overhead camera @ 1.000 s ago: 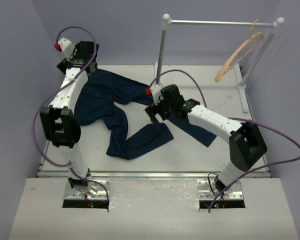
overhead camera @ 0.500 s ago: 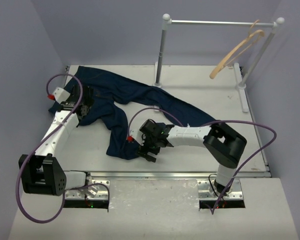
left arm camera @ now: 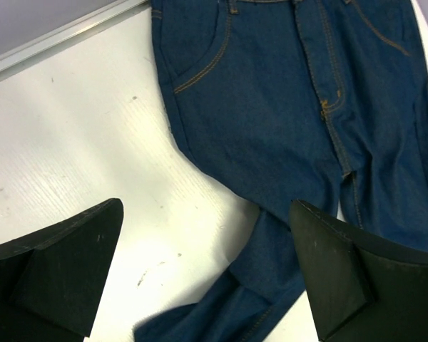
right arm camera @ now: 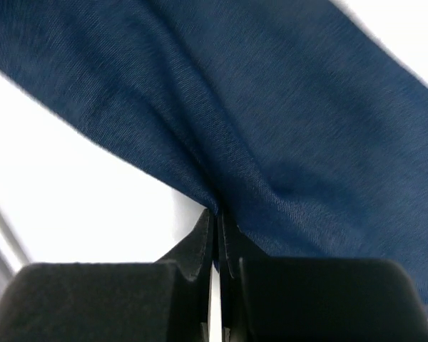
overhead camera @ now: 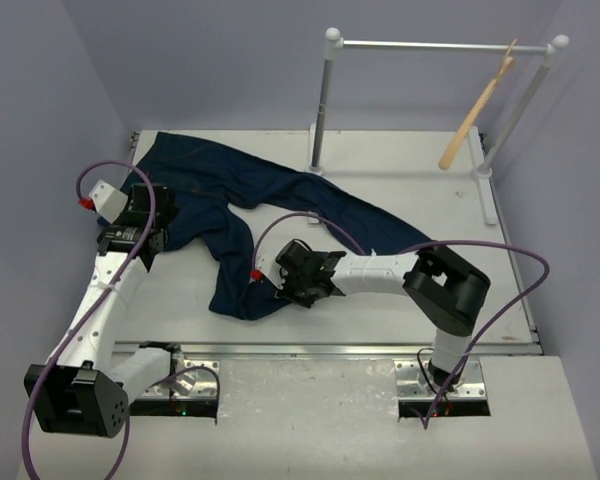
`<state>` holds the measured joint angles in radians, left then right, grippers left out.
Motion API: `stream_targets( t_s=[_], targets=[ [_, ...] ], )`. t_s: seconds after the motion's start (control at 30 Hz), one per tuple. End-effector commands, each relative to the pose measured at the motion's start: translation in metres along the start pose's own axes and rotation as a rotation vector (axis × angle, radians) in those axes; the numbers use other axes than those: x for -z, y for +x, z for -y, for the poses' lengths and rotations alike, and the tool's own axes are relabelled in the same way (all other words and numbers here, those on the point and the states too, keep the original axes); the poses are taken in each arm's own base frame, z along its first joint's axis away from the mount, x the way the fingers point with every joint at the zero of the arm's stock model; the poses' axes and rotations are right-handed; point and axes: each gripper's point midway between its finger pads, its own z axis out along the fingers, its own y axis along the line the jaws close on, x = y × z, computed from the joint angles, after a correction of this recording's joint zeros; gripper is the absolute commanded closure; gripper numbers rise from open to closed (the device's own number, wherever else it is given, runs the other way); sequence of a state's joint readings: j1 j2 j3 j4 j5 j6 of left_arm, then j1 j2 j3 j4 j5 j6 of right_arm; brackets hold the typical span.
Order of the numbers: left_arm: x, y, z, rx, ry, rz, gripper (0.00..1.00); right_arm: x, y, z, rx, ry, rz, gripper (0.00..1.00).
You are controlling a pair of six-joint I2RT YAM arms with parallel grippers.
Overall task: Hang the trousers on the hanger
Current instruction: Flatten out the trousers at the center of the board.
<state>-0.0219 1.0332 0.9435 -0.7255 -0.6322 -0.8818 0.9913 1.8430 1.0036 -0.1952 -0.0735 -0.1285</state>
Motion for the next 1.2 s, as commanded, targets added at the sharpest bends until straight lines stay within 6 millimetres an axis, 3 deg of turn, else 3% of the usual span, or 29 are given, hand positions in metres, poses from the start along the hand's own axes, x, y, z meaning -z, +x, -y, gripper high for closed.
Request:
stream_targets(
  t_s=[0.0,0.03,0.07,0.1,0.23,0.33,0.4,0.43,0.53,0.67,0.77,0.83,0.9,1.0,1.03,1.1,1.17],
  targets=[
    [-0.001,-0.007,-0.006,-0.02,-0.024,0.039,0.0,0.047,0.049,-0.017,-0.052,0.043,-0.152,1.0],
    [-0.001,-0.007,-0.007,-0.012,-0.026,0.039,0.0,0.064,0.068,-0.021,-0.089,0.052,-0.22,1.0],
    [-0.001,-0.007,-0.01,-0.006,-0.038,0.042,0.0,0.084,0.067,-0.024,-0.13,0.064,-0.207,1.0],
    [-0.001,-0.006,-0.012,0.013,-0.051,0.042,0.0,0.098,0.077,-0.028,-0.143,0.056,-0.254,1.0],
    [-0.004,-0.001,-0.016,0.066,-0.08,0.035,0.0,0.165,0.073,-0.032,-0.207,0.092,-0.181,1.0],
    [-0.011,0.005,-0.013,0.113,-0.107,0.02,0.0,0.202,0.062,-0.019,-0.25,0.14,-0.009,1.0],
    [-0.017,0.013,-0.007,0.114,-0.117,-0.01,0.0,0.219,0.073,-0.002,-0.347,0.198,0.015,1.0],
    [-0.02,0.014,-0.002,0.119,-0.109,-0.02,0.0,0.222,0.082,0.006,-0.383,0.229,-0.013,1.0],
    [-0.032,0.024,0.012,0.123,-0.112,-0.06,0.0,0.239,0.126,0.052,-0.529,0.472,-0.187,1.0],
    [-0.045,0.031,0.026,0.11,-0.153,-0.101,0.0,0.243,0.13,0.087,-0.72,0.521,-0.21,1.0],
    [-0.054,0.029,0.022,0.095,-0.235,-0.08,0.0,0.24,0.155,0.119,-0.951,0.528,-0.247,1.0],
    [-0.057,0.021,0.029,0.116,-0.262,-0.058,0.0,0.22,0.162,0.125,-1.032,0.463,-0.316,0.85],
    [-0.064,0.027,0.03,0.095,-0.292,-0.075,0.0,0.206,0.173,0.139,-1.068,0.484,-0.415,0.84],
    [-0.068,0.034,0.035,0.067,-0.298,-0.109,0.0,0.209,0.186,0.165,-1.071,0.621,-0.484,0.71],
    [-0.069,0.034,0.034,0.063,-0.302,-0.107,0.0,0.214,0.184,0.17,-1.067,0.648,-0.474,0.68],
    [-0.071,0.035,0.028,0.052,-0.316,-0.09,0.0,0.228,0.165,0.18,-1.055,0.681,-0.387,0.51],
    [-0.072,0.037,0.028,0.04,-0.313,-0.096,0.0,0.242,0.146,0.181,-1.025,0.714,-0.298,0.46]
  ],
)
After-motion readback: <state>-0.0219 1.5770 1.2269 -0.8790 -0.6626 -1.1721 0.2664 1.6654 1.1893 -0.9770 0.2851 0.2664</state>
